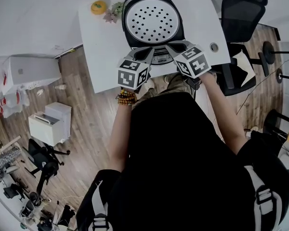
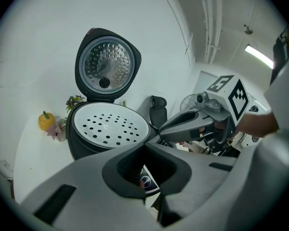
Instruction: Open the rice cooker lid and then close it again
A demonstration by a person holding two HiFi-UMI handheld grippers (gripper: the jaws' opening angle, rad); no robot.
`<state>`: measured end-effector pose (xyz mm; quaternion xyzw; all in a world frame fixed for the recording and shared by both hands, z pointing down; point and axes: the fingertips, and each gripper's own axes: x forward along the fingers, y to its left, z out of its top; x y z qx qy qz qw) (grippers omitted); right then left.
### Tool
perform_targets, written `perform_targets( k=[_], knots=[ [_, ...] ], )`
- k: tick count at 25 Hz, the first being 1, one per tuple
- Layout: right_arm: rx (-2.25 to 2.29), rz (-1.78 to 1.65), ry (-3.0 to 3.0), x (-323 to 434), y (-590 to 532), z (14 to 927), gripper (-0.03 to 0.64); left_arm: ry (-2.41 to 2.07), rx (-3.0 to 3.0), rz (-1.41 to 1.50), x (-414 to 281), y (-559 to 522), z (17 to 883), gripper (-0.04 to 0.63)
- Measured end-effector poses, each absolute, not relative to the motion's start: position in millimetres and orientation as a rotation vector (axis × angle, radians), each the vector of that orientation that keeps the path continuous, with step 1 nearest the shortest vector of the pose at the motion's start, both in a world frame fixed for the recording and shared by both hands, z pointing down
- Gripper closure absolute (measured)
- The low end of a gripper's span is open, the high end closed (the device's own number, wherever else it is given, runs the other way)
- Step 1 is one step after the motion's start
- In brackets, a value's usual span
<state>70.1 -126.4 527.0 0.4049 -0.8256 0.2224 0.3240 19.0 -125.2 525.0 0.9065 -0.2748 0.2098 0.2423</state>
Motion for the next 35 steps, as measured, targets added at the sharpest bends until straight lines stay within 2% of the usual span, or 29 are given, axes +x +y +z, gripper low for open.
perform_targets(
  k=[6, 14, 25, 35],
  knots=[
    [0.962, 0.145, -2.193, 62.0, -118.4, 518.7, 0.586, -0.903, 2.579, 0.486, 9.1, -135.4, 505.9, 0.572],
    [1.272, 0.139, -2.447, 83.1, -128.9, 455.5, 0.586, -1.362, 2.713, 0.186, -28.6, -165.5, 443.9, 0.572],
    [1.427, 0.041, -2.402, 106.9, -133.9, 436.2, 0.586, -1.524, 2.747, 0.078, -38.7, -167.5, 421.5, 0.572],
    [1.437, 0.039, -2.422, 106.4, -134.5, 430.8, 0.586, -1.506, 2.734, 0.117, -38.9, -164.5, 432.6, 0.572]
  ],
)
